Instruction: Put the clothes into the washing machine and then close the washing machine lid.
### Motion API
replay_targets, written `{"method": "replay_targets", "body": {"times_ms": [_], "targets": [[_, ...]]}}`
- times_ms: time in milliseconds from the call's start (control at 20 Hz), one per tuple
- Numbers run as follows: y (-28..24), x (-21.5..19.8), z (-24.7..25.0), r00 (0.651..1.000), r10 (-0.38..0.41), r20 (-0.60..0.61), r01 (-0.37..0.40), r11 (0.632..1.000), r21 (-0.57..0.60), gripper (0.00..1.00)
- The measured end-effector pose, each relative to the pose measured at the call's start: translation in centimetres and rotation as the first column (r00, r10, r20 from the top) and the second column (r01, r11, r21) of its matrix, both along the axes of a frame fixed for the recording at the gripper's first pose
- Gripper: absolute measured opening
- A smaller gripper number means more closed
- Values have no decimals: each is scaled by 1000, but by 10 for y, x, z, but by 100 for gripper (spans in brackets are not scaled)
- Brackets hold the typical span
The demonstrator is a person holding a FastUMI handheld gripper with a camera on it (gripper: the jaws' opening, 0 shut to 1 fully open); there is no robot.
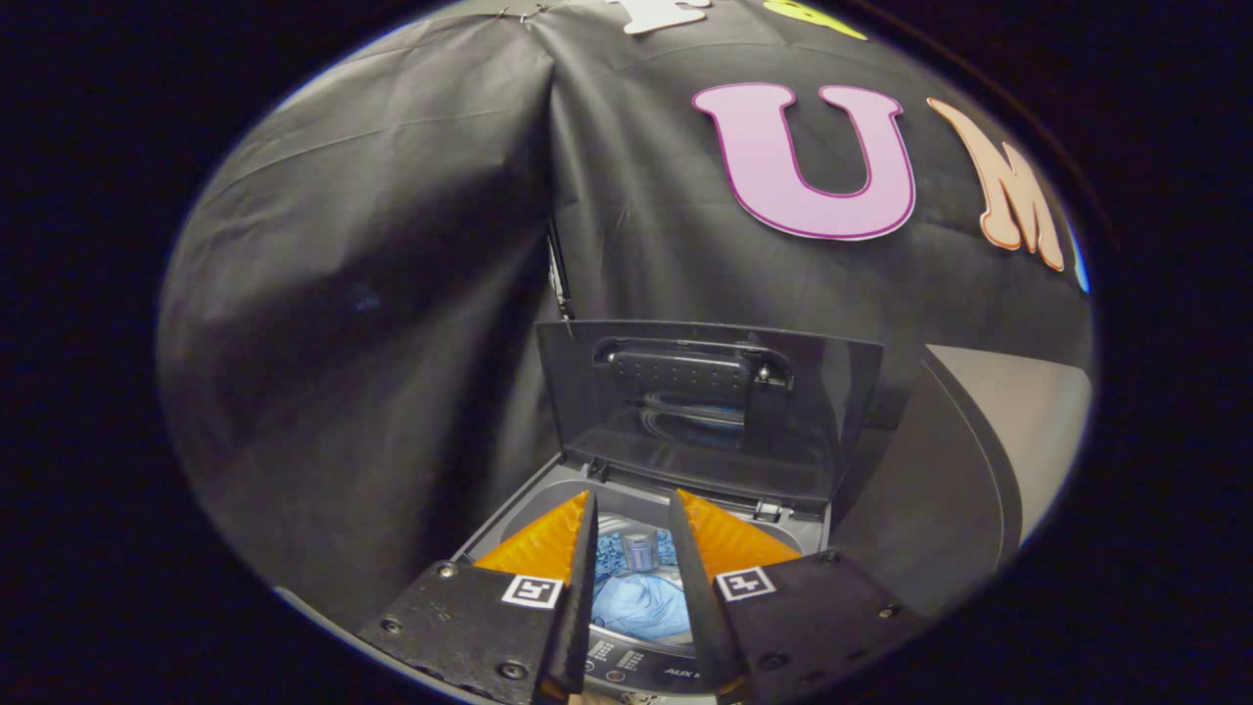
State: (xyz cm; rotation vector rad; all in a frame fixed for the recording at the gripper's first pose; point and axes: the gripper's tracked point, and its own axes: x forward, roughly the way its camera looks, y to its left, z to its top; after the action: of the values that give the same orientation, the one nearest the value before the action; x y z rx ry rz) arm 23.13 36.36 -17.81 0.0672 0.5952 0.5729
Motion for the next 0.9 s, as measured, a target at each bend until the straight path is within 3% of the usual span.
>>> {"method": "replay_targets", "body": {"times_ms": [900], "targets": [[12, -33, 10, 998, 63, 15, -64, 997, 44, 43]]}}
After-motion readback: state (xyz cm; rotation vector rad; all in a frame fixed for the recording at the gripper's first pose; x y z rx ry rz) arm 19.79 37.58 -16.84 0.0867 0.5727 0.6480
